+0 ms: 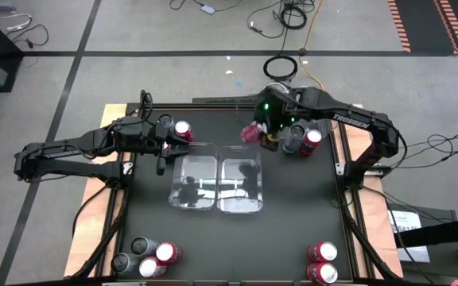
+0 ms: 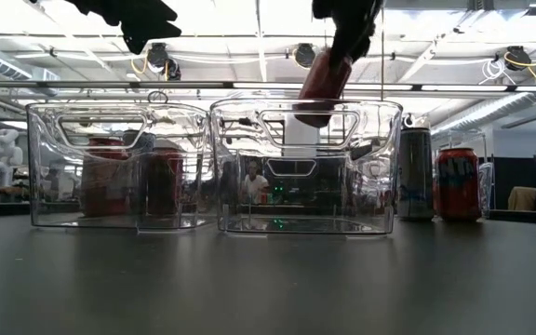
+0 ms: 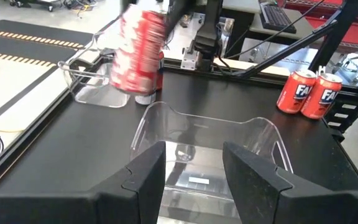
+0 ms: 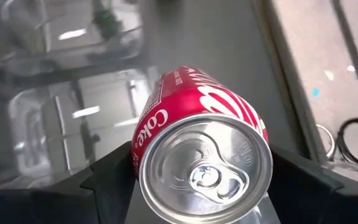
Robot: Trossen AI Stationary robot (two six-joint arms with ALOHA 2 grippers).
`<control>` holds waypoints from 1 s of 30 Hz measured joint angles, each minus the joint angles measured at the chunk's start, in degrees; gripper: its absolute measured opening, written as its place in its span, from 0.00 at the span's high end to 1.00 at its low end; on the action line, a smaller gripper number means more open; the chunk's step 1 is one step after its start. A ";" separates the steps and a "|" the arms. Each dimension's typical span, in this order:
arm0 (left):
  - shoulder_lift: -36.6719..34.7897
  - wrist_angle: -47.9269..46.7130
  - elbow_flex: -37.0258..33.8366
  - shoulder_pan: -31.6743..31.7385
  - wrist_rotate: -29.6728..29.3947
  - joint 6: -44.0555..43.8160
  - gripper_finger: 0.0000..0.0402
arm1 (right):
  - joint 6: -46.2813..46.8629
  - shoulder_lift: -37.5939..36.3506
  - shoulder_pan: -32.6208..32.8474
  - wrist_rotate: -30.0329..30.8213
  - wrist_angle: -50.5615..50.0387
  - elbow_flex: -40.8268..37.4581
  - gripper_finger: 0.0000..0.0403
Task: Sort soda cans
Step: Put the red-white soda can into the bottom right transparent bin
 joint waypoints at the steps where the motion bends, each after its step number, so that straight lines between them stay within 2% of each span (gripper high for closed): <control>1: 0.00 0.00 -0.01 0.02 0.00 0.11 0.58 | 0.24 0.26 1.29 -0.05 -0.55 0.00 0.29; 7: 0.00 -0.01 0.00 0.02 0.01 0.16 0.58 | 1.76 2.08 7.93 -0.18 -1.06 0.00 0.29; 11: 0.00 -0.01 -0.01 0.01 0.01 0.16 0.58 | 2.31 4.63 10.09 -0.10 -1.11 0.00 0.29; 22: 0.00 0.00 0.00 0.01 -0.01 0.11 0.58 | 5.37 16.33 10.58 0.40 -1.15 0.02 0.29; 30: 0.00 -0.01 0.00 0.02 0.02 0.09 0.58 | 7.96 22.03 9.80 0.37 -2.64 0.08 0.28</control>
